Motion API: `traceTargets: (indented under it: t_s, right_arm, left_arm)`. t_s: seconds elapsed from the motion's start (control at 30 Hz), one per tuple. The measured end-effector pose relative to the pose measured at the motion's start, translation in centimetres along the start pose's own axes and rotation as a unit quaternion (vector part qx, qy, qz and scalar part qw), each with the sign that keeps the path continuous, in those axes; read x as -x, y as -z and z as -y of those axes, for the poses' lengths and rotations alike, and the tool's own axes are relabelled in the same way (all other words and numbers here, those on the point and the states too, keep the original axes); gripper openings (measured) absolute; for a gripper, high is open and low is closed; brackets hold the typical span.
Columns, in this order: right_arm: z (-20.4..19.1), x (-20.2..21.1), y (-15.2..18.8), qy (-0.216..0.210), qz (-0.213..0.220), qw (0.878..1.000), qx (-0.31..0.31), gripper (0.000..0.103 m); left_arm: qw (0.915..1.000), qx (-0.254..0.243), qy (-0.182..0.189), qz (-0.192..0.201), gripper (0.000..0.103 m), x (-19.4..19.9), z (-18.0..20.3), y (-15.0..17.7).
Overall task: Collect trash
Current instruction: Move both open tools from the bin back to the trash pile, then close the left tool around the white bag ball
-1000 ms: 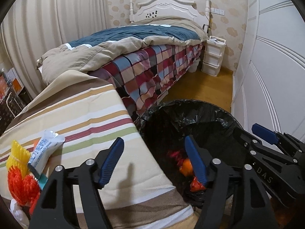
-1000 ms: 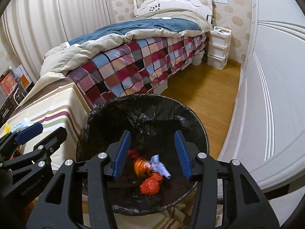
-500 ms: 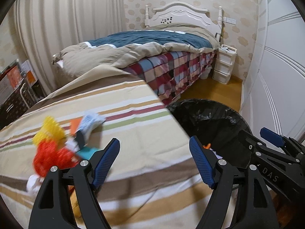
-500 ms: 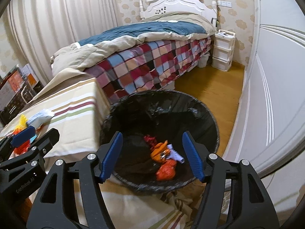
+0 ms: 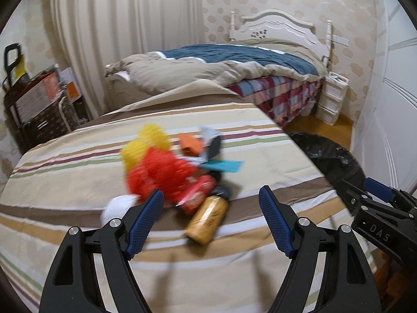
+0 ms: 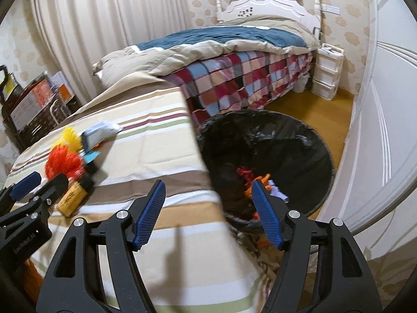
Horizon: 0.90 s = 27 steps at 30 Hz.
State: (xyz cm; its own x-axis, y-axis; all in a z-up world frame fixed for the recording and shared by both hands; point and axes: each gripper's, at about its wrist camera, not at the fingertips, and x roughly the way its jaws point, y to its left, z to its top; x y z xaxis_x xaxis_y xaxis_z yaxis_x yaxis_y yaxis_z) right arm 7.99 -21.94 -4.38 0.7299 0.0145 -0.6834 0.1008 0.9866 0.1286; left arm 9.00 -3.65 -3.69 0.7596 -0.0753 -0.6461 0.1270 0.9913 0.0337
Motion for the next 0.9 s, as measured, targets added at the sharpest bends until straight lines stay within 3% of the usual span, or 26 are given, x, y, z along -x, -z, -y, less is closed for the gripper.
traceTargets:
  t_s: [0.37, 0.6, 0.77, 0.9]
  right_arm:
    - [-5.2, -0.1, 0.8, -0.032, -0.013, 0.998, 0.046, 0.067]
    - [-7.4, -0.5, 1.1, -0.042, -0.022, 0.997, 0.066, 0.067]
    - [-8.8, -0.5, 1.0, -0.048, -0.024, 0.996, 0.078, 0.067]
    - [-10.0, -0.6, 0.9, -0.058, -0.027, 0.994, 0.086, 0.067]
  left_arm:
    - [0.9966, 0.055, -0.057, -0.022, 0.075, -0.1, -7.0, 1.9]
    - [0.9962, 0.061, -0.035, -0.05, 0.075, -1.5, -8.1, 2.2]
    - [0.9955, 0.06, -0.016, -0.072, 0.053, -2.6, -8.4, 2.4]
    - [0.9957, 0.058, -0.008, -0.072, 0.049, -2.5, -8.7, 2.4]
